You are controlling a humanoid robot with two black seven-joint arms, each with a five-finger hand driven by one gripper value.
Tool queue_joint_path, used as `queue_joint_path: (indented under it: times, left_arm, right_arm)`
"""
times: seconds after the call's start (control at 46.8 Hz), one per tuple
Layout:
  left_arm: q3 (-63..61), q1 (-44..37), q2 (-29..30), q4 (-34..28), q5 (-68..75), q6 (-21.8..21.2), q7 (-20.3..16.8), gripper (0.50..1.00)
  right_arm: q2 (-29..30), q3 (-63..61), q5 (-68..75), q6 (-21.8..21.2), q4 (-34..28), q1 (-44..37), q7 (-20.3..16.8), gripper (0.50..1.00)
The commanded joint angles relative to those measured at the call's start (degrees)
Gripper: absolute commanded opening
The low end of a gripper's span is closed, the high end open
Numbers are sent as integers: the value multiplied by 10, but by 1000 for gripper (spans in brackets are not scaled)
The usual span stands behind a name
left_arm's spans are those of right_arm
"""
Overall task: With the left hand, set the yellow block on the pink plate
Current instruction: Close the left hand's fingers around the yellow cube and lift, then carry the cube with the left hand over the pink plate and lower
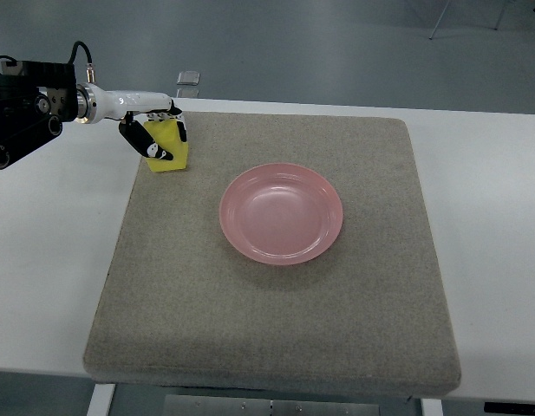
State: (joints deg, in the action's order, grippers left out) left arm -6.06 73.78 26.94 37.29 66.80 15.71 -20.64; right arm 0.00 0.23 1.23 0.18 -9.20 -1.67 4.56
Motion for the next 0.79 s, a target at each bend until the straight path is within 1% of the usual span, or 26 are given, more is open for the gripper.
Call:
queue_joint_path:
  times: [0.0,0.128,0.192,0.448,0.641,0.769]
  left_arm:
    - [0,0,-14,-13,0,0,-2,500]
    - [0,0,-17,-1,-1,-1,-2,500]
    - [1,2,-17,8,-1,-13,-2,500]
    - [1,31,-8,108,6,-52,-2,500]
    - [0,52,-3,179,15,-53,-2,500]
    - [-1,61,-10,204,24,-52,-1,500]
  right_arm:
    - [0,-1,0,0,0,0,0,924]
    - [0,0,0,0,1,0,0,924]
    - [0,-1,0,0,0,0,0,924]
    - [0,-1,0,0,0,0,0,924]
    - [0,0,0,0,1,0,0,924]
    - [0,0,0,0,0,0,0,924]
